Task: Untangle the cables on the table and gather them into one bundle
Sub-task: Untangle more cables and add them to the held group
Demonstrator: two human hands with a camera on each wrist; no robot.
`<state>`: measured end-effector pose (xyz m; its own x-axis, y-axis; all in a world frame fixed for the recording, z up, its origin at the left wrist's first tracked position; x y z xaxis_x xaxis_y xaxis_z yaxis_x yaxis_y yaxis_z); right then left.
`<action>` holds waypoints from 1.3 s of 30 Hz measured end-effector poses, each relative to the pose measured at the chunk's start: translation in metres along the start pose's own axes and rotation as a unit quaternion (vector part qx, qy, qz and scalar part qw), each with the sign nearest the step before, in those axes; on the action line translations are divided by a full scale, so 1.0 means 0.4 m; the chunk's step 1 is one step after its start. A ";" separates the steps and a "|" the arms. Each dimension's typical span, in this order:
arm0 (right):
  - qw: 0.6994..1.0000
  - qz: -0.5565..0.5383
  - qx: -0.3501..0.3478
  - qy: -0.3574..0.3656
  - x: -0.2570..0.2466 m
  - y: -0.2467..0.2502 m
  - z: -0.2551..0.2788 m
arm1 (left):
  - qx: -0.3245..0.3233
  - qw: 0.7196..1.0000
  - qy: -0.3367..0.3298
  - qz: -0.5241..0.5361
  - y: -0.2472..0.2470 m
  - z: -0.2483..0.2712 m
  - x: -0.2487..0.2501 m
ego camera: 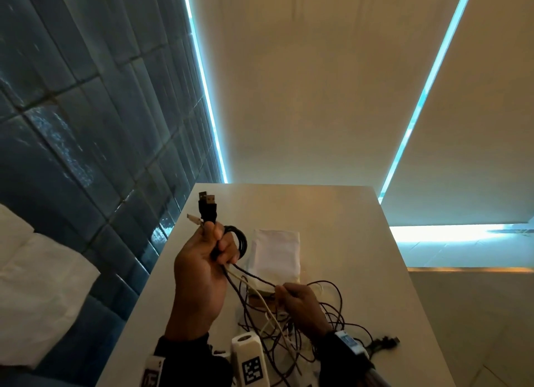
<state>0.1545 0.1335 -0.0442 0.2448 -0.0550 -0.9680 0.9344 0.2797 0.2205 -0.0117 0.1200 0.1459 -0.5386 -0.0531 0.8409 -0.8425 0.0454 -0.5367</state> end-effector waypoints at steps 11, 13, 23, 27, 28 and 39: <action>0.971 -0.226 0.020 0.076 -0.269 0.022 0.023 | 0.053 0.972 0.115 -0.196 0.028 -0.003 -0.111; 0.970 -0.211 -0.017 0.123 -0.328 0.000 0.040 | 0.074 0.967 0.124 -0.208 0.029 -0.003 -0.120; 0.969 -0.151 -0.093 0.172 -0.322 -0.043 0.046 | 0.029 0.993 0.111 0.029 -0.008 -0.002 -0.127; 0.975 -0.131 -0.085 0.159 -0.267 -0.049 0.031 | 0.018 0.993 0.066 0.095 -0.013 -0.011 -0.090; 0.977 -0.134 -0.084 0.144 -0.245 -0.050 0.023 | 0.013 0.993 0.058 0.097 -0.016 -0.013 -0.081; 0.981 -0.182 -0.055 0.045 -0.107 -0.049 0.003 | -0.016 0.995 0.033 0.091 -0.006 -0.011 -0.050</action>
<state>0.1260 0.1290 -0.0070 -0.1277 -0.0858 -0.9881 0.9209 0.3597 -0.1503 0.0013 0.1251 0.1306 -0.6800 0.0241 0.7328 -0.7293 0.0809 -0.6794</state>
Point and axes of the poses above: each hand's wrist, its own z-axis away from the middle knuckle, its own y-axis out of the back of the hand, x = y × z, the point moved 10 cm from there along -z, towards the middle knuckle, and after that the axes turned 8 degrees about -x, right-handed, at the moved point
